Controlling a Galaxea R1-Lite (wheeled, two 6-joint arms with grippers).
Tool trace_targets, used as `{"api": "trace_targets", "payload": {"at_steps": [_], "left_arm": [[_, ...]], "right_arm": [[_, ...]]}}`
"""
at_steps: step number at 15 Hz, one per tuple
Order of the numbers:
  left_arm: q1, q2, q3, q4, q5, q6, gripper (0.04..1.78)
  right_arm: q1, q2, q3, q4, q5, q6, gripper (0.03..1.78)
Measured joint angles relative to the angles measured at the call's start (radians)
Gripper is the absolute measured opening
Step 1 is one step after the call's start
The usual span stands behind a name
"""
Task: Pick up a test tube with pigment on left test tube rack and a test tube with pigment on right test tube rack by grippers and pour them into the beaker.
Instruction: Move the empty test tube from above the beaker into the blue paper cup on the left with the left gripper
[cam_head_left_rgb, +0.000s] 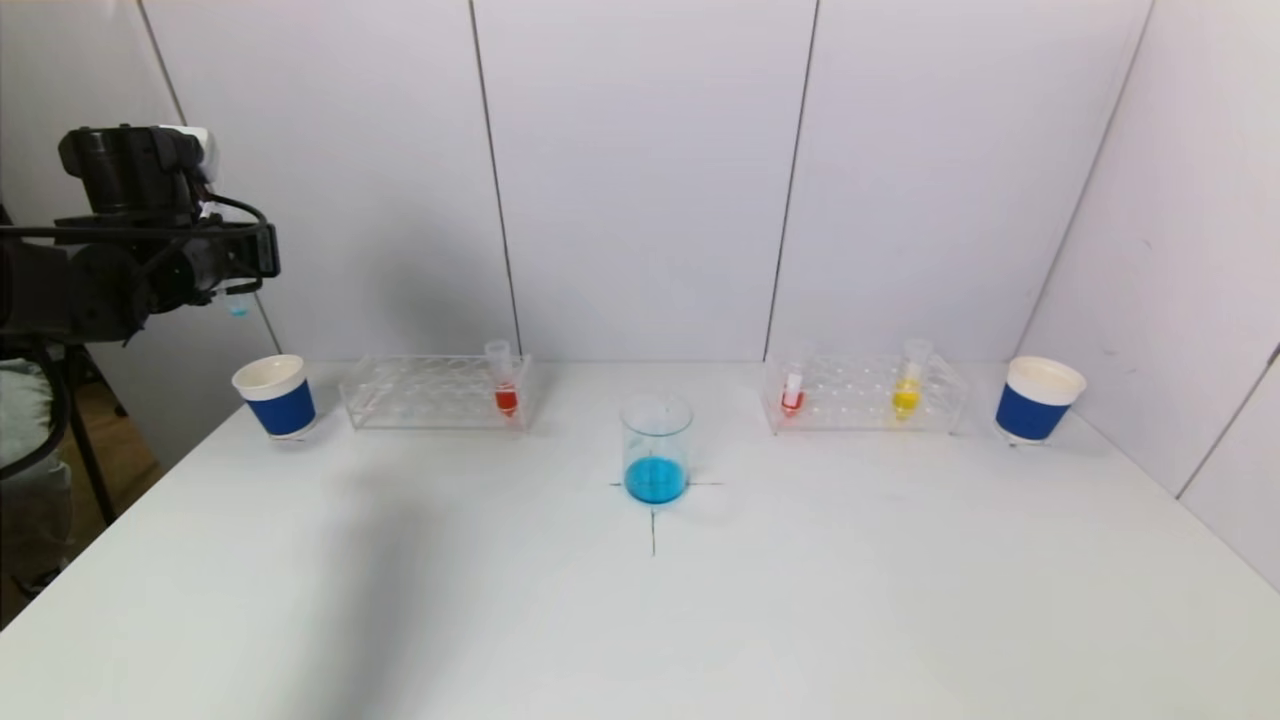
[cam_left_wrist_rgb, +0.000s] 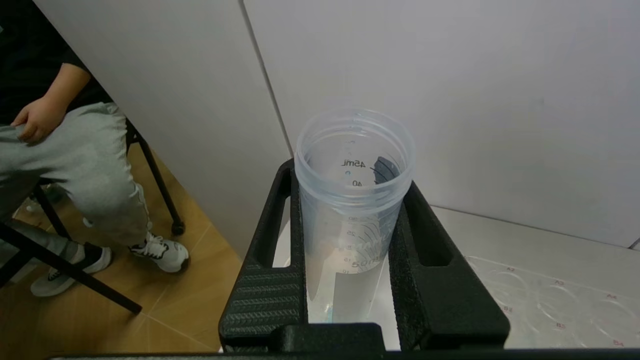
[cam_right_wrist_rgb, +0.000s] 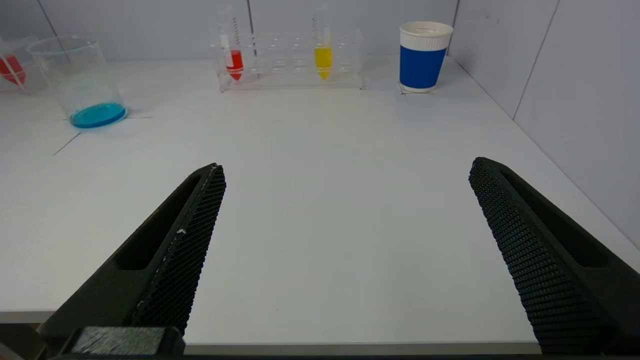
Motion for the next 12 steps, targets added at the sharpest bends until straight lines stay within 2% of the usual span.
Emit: {"api": "trace_targets", "payload": {"at_steps": [5, 12], "left_arm": [[0.028, 0.041, 0.05, -0.028, -0.011, -0.043, 0.47], [0.078, 0.147, 0.066, -0.157, -0.048, -0.057, 0.47]], "right_arm": [[0.0, 0.0, 0.0, 0.0, 0.0, 0.0, 1.77], [0.0, 0.0, 0.0, 0.0, 0.0, 0.0, 1.77]]}}
